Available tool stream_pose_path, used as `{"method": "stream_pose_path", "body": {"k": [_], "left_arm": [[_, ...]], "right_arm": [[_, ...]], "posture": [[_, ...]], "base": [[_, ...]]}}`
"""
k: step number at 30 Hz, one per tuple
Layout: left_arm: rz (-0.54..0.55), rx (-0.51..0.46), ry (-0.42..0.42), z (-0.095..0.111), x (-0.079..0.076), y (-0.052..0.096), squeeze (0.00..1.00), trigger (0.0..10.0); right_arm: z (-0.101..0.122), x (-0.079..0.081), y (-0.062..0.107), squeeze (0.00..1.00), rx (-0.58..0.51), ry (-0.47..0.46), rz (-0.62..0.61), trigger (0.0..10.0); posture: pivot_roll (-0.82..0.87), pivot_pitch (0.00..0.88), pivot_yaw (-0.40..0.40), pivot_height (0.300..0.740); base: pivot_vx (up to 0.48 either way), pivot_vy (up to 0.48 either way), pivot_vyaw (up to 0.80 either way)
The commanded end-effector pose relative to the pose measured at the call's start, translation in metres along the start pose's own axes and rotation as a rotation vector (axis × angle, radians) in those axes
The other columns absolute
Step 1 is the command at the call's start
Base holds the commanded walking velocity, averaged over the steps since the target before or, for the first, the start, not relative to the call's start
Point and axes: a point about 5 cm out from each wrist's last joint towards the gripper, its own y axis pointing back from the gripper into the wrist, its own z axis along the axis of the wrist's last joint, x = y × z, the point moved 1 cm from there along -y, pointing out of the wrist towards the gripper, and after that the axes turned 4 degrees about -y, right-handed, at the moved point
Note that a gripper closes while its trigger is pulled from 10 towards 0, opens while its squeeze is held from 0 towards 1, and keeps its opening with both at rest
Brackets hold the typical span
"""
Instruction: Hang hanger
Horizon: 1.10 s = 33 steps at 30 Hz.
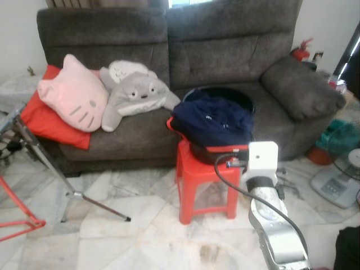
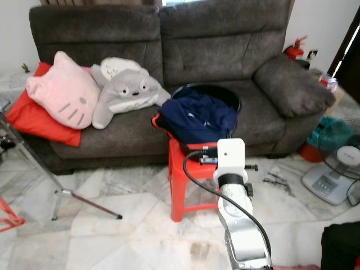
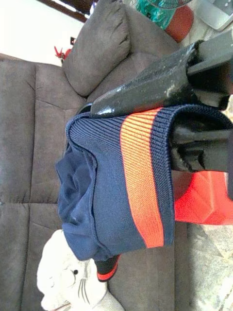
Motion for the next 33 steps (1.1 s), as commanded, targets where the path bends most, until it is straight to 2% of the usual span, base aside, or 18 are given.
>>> {"method": "stream_pose_path", "body": {"k": [1, 11, 14, 21, 23, 26, 33], "left_arm": [[-0.003, 0.055, -0.005, -0.011, -0.007, 0.002, 0.00, 10.0], [-0.015, 0.045, -0.007, 0.003, -0.025, -0.002, 0.00, 10.0], [-0.015, 0.046, -0.007, 0.003, -0.025, -0.002, 0.00, 10.0], [-0.009, 0.051, -0.008, 0.001, -0.021, -0.002, 0.00, 10.0], [0.001, 0.057, -0.003, -0.003, -0.010, -0.001, 0.00, 10.0], [0.007, 0.058, -0.001, -0.004, -0.006, -0.001, 0.00, 10.0], [0.014, 0.060, -0.004, -0.004, -0.004, -0.001, 0.00, 10.0]], "right_arm": [[0.005, -0.004, 0.000, 0.00, -0.027, 0.018, -0.011, 10.0], [0.008, -0.005, -0.002, 0.00, -0.037, 0.031, -0.016, 10.0], [0.008, -0.005, -0.002, 0.00, -0.037, 0.031, -0.016, 10.0], [0.009, -0.005, -0.003, 0.00, -0.040, 0.035, -0.016, 10.0], [0.014, 0.000, -0.003, 0.00, -0.073, 0.055, 0.025, 10.0], [0.017, 0.004, -0.003, 0.00, -0.090, 0.072, 0.054, 10.0], [0.017, 0.007, -0.005, 0.00, -0.084, 0.080, 0.077, 10.0]], "posture": [[-0.14, 0.000, 0.068, 0.740], [-0.14, 0.000, 0.068, 0.740], [-0.14, 0.000, 0.068, 0.740], [-0.14, 0.000, 0.068, 0.740], [-0.14, 0.000, 0.067, 0.740], [-0.14, 0.000, 0.067, 0.740], [-0.14, 0.000, 0.066, 0.740]], "base": [[-0.330, 0.000, 0.00], [-0.328, 0.000, 0.00], [-0.330, 0.000, 0.00], [-0.326, 0.000, 0.00], [-0.337, 0.000, 0.00], [-0.335, 0.000, 0.00], [0.000, 0.000, 0.00]]}}
